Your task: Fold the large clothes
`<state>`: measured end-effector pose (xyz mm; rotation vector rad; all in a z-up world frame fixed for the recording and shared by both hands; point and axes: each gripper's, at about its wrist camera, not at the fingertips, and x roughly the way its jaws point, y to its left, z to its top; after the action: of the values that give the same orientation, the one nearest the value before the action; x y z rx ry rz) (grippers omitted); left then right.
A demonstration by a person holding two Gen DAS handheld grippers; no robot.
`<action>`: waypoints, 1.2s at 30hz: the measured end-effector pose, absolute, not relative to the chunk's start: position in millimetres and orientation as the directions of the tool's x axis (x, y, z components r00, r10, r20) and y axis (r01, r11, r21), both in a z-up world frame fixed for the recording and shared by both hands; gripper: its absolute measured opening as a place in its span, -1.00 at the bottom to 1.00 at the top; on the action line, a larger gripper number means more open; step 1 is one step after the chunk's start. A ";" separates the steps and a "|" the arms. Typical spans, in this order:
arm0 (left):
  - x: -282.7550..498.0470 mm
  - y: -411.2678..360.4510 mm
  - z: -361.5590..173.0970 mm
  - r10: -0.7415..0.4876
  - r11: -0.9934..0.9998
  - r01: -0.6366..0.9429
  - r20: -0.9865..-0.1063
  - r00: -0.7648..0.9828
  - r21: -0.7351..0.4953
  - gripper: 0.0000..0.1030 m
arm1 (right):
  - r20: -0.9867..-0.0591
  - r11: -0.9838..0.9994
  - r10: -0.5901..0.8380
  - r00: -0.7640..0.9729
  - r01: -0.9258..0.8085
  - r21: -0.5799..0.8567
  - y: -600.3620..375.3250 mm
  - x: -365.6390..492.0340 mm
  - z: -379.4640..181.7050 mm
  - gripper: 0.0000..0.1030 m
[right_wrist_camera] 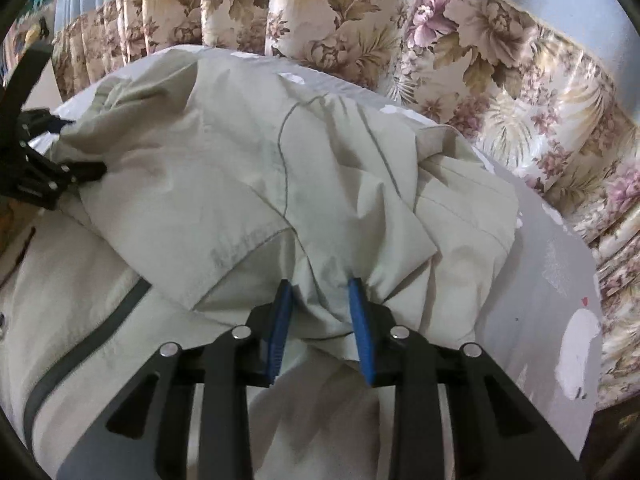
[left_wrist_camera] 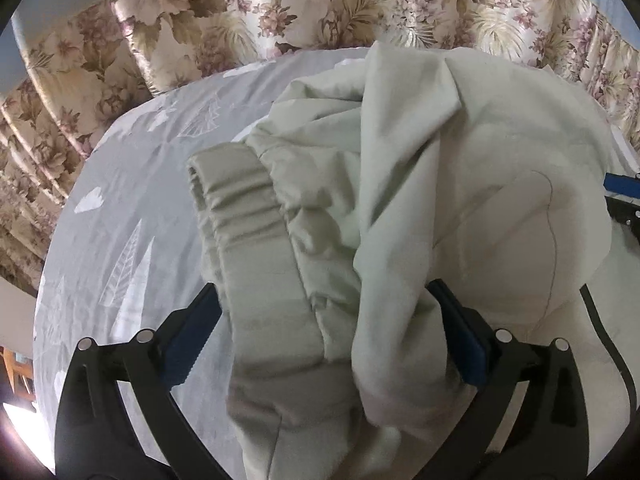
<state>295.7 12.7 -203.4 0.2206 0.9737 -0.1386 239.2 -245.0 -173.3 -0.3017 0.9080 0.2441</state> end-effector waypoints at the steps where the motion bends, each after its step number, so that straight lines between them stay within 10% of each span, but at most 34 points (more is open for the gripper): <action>1: 292.1 13.6 -202.6 -0.015 0.969 0.212 -0.830 0.558 0.125 0.94 | -0.799 0.931 0.081 0.596 -0.332 -0.153 -245.4 238.7 -173.3 -0.43; 6: 273.2 19.5 -189.4 0.010 0.977 0.170 -0.820 0.573 0.131 0.94 | -0.764 0.960 0.218 0.607 -0.276 0.055 -265.1 223.1 -144.8 -0.17; 8: 260.6 20.6 -179.9 0.022 0.978 0.155 -0.807 0.590 0.141 0.94 | -0.735 0.961 0.253 0.629 -0.248 0.119 -274.5 207.7 -132.5 0.40; 14: 213.1 16.9 -147.3 0.023 0.982 0.130 -0.762 0.647 0.140 0.94 | -0.640 0.945 0.317 0.700 -0.176 0.275 -300.8 139.3 -105.5 0.66; 28: 93.9 28.4 -132.5 0.014 0.989 0.090 -0.692 0.722 0.114 0.94 | -0.531 0.991 -0.073 0.844 0.121 0.056 -306.9 10.8 -99.0 0.89; 36: 48.9 63.9 -151.9 0.011 0.998 0.039 -0.711 0.704 0.053 0.94 | -0.629 0.989 -0.131 0.766 0.147 -0.027 -303.5 -11.5 -127.4 0.85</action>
<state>48.9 63.9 -151.9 0.0659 0.7904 -0.0157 -11.5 -303.5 -127.4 0.0247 0.6816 -0.1512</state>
